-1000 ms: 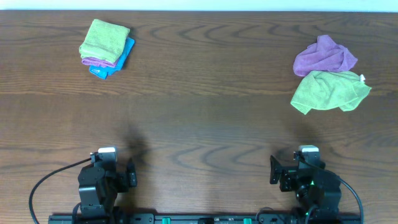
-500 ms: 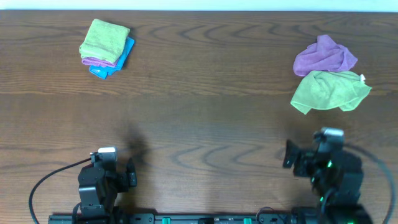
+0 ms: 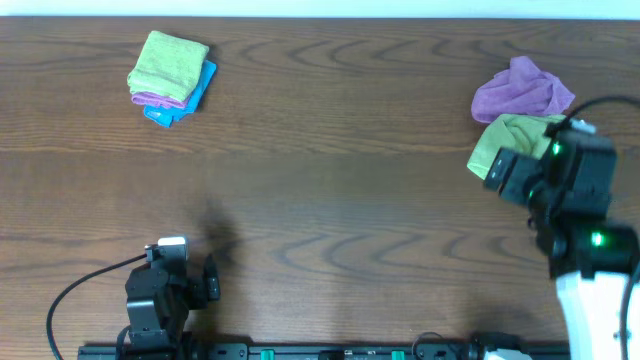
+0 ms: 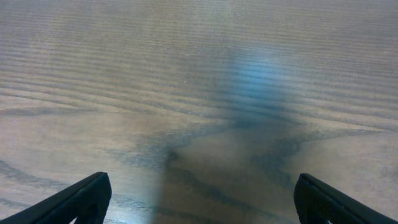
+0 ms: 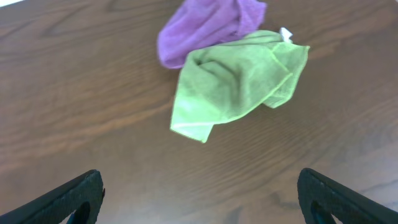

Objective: Fold the cloth
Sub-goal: 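Move the right gripper toward the crumpled lime-green cloth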

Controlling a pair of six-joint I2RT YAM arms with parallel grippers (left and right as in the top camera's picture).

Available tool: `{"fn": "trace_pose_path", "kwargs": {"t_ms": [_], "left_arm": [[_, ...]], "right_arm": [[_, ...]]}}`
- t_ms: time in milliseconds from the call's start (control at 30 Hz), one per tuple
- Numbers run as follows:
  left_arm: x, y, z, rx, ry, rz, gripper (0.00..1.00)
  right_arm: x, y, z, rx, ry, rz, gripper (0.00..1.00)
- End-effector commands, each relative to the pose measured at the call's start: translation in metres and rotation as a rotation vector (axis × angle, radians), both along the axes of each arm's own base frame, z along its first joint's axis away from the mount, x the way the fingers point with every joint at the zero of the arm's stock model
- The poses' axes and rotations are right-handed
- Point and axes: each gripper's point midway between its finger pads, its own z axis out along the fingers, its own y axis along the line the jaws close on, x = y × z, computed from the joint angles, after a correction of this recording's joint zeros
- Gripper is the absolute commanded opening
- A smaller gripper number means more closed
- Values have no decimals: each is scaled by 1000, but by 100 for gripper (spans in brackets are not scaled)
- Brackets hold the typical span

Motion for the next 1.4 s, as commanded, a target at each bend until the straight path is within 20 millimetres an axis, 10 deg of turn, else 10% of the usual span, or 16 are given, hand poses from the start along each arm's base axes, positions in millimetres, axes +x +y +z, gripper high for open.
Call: {"fn": "trace_pose_path", "kwargs": {"t_ms": [0, 333, 900, 1367], "left_arm": [[-4, 4, -11, 0, 32, 31, 95], [-4, 4, -11, 0, 32, 31, 95], [-4, 4, -11, 0, 32, 31, 95], [-4, 4, -11, 0, 32, 31, 95]], "right_arm": [[15, -21, 2, 19, -1, -117, 99], [61, -38, -28, 28, 2, -147, 99], [82, -80, -125, 174, 116, -450, 99], [103, -124, -165, 82, 114, -441, 99]]}}
